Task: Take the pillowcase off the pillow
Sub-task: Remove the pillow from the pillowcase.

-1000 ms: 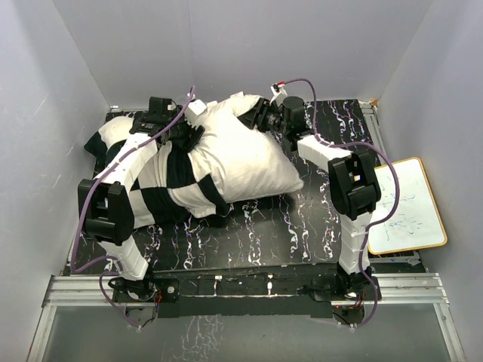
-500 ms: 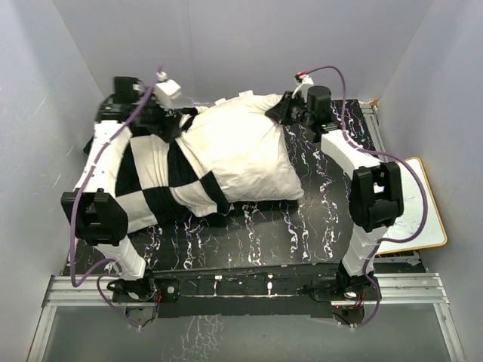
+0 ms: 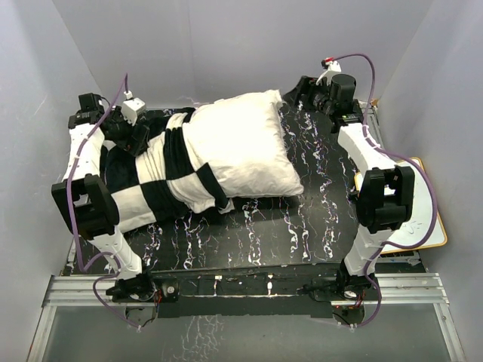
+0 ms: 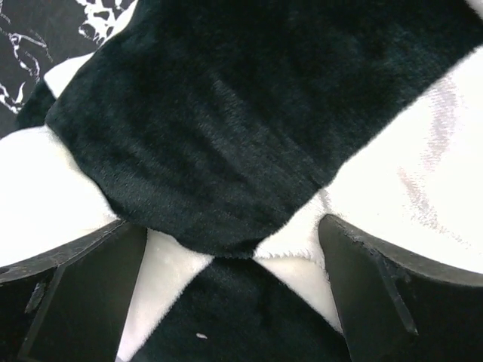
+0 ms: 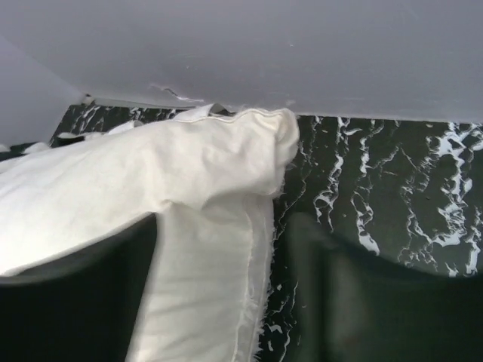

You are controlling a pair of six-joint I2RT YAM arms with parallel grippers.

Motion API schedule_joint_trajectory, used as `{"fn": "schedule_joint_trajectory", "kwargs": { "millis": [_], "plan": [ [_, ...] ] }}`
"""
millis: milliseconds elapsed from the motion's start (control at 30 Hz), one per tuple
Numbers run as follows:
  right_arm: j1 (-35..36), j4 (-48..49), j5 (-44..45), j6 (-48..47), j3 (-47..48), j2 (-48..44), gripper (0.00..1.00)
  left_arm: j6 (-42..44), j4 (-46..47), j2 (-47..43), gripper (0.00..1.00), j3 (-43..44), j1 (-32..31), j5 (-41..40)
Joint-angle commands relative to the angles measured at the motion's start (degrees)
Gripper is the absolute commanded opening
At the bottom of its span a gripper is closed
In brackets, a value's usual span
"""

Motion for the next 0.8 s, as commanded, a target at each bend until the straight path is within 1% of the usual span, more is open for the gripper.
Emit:
{"fn": "schedule_joint_trajectory", "kwargs": {
  "millis": [0,67,200,300,400,467,500,567,667,700,767],
  "plan": [
    [2.0,4.0,-6.0,9.9,3.2,1.6,0.97,1.8,-6.3,-0.5,0.91,-7.6,-5.6,2.8],
    [2.5,5.3,-9.3,15.1,3.7,4.0,0.98,2.6,-4.5,-2.2,0.89,-11.4,-8.4,0.9],
    [2.7,7.7,-8.2,17.7,2.2,7.4,0.98,3.4,-3.3,-5.2,0.86,-16.7,-12.0,-0.4],
    [2.8,13.6,-14.7,22.5,0.8,10.6,0.98,3.7,-3.1,-6.4,0.85,-18.7,-12.7,-1.0],
    [3.9,14.5,-16.2,23.8,0.2,12.8,0.98,4.9,-3.5,-6.9,0.83,-19.3,-12.8,-1.9],
    [5.0,17.8,-19.9,24.8,-0.8,13.6,0.98,5.5,-3.2,-7.3,0.83,-19.5,-12.8,-2.2],
    [5.7,21.8,-23.3,27.1,-1.8,13.9,0.98,5.5,-2.8,-7.5,0.83,-19.7,-12.8,-2.3],
    [7.5,34.3,-32.1,35.7,-3.6,15.1,0.98,5.4,-2.4,-7.2,0.82,-19.5,-13.0,-2.4],
    [11.1,59.1,-40.3,49.8,-6.1,16.8,0.98,4.6,-2.1,-6.4,0.81,-18.1,-14.1,-2.4],
    [12.7,64.4,-42.8,52.2,-5.8,17.3,0.98,4.2,-1.9,-6.3,0.80,-17.9,-14.5,-2.4],
    [15.7,65.5,-46.4,51.3,-5.5,17.1,0.98,3.8,-0.9,-6.4,0.80,-17.9,-15.3,-2.5]
  ]
}}
